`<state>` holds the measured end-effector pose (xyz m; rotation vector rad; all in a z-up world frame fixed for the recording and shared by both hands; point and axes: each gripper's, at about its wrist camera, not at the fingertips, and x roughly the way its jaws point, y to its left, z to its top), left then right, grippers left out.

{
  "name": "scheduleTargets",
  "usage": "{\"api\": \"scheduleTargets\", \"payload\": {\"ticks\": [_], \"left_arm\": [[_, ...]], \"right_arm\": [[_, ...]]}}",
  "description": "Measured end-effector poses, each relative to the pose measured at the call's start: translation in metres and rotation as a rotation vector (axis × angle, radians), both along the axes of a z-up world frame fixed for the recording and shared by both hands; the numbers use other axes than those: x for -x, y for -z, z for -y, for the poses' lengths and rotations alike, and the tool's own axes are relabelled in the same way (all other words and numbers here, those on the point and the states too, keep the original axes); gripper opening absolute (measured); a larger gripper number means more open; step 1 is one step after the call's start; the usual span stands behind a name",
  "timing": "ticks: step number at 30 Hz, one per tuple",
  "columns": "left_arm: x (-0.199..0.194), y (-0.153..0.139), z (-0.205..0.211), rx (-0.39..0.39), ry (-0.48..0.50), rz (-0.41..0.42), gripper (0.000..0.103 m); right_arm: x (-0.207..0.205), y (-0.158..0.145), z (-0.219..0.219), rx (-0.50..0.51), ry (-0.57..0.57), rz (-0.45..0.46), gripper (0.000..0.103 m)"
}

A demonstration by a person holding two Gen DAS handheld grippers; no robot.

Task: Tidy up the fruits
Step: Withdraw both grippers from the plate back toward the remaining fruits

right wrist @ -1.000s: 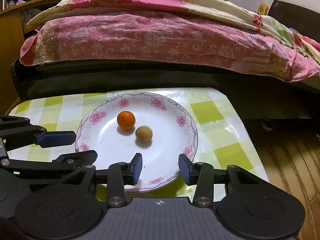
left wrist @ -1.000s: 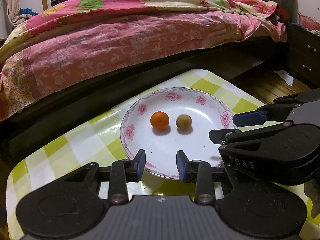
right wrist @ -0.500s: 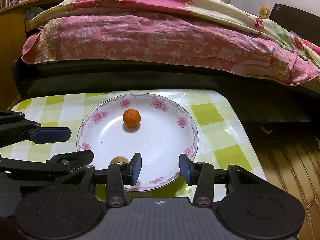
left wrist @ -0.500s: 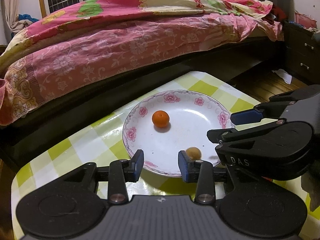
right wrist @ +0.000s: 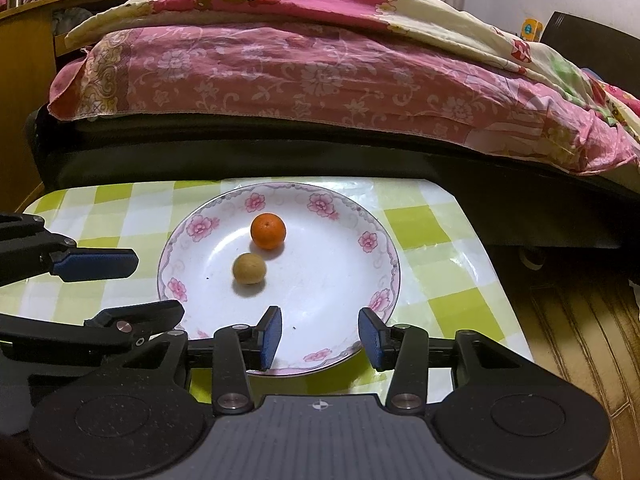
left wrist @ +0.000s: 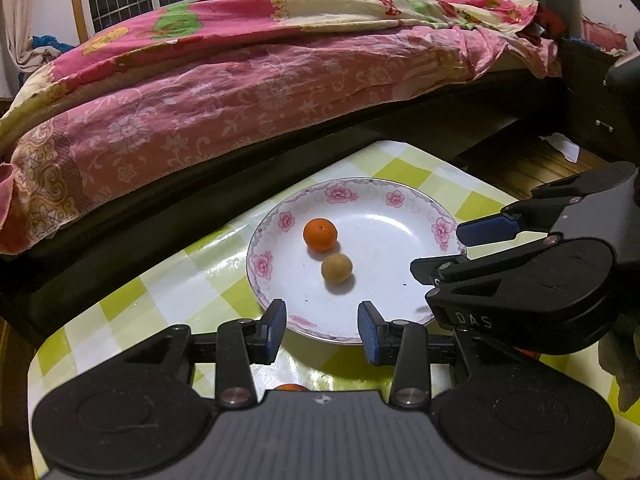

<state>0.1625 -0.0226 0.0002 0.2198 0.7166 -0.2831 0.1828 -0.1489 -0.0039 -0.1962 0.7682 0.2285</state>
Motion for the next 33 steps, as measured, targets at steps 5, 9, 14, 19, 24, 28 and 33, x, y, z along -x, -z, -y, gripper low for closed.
{"api": "scheduleTargets", "payload": {"ticks": [5,9,14,19,24,28,33], "left_arm": [[0.006,-0.001,-0.002,-0.001,0.011,0.0,0.047],[0.013,-0.002,-0.004,-0.005,0.027,-0.001,0.047],[0.027,-0.003,-0.012,-0.005,0.044,-0.008,0.048],[0.046,-0.001,-0.022,-0.002,0.076,-0.027,0.048],[0.064,-0.003,-0.027,0.008,0.131,-0.04,0.048],[0.077,-0.003,-0.029,0.007,0.163,-0.047,0.049],[0.09,0.001,-0.031,0.014,0.204,-0.079,0.049]], "right_arm": [[0.005,-0.001,-0.002,0.007,-0.01,0.004,0.04],[0.011,-0.002,-0.002,0.012,-0.016,0.002,0.04],[0.022,-0.003,0.003,0.005,-0.019,-0.011,0.04],[0.039,-0.005,0.008,-0.001,-0.035,-0.038,0.041],[0.059,-0.009,0.009,-0.025,-0.045,-0.067,0.041],[0.073,-0.005,0.008,-0.036,-0.056,-0.104,0.041],[0.09,0.001,0.001,-0.047,-0.072,-0.161,0.041]]}}
